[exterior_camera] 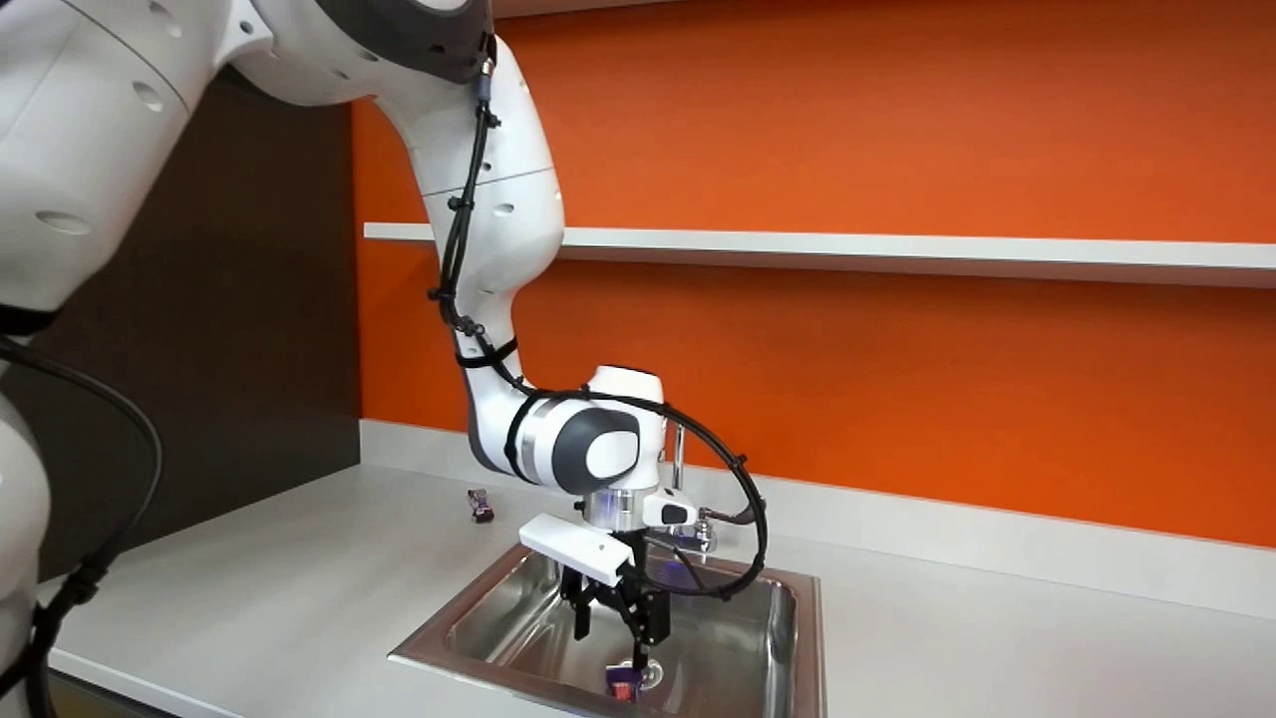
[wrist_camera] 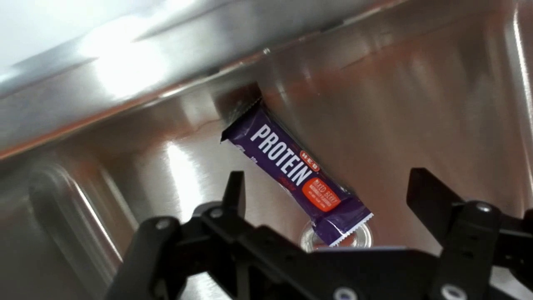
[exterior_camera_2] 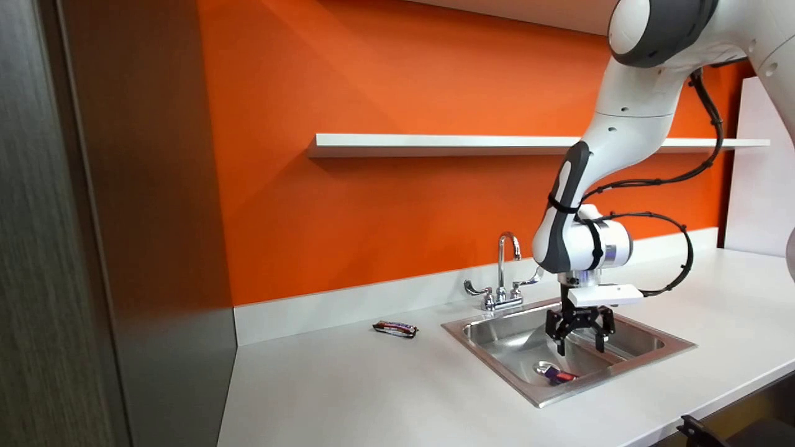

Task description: Remove the purple bar from the sink and put it on the counter

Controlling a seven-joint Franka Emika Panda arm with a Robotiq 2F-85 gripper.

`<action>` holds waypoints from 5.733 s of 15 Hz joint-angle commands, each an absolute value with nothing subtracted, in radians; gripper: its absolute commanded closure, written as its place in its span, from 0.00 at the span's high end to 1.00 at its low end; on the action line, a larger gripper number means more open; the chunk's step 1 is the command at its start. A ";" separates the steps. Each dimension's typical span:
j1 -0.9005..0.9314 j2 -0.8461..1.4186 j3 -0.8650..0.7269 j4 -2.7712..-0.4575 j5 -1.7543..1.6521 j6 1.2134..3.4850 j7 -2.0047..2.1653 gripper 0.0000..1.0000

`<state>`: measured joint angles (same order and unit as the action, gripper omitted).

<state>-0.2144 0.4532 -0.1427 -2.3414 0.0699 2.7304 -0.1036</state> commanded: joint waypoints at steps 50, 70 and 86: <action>-0.226 0.738 -0.123 -2.125 -0.159 2.830 -0.264 1.00; -0.256 0.779 -0.092 -2.097 -0.153 2.835 -0.296 0.59; -0.231 0.701 -0.101 -2.140 -0.145 2.800 -0.258 0.12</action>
<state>-0.2371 0.7630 -0.1010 -2.1091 -0.1441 2.8284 -0.2679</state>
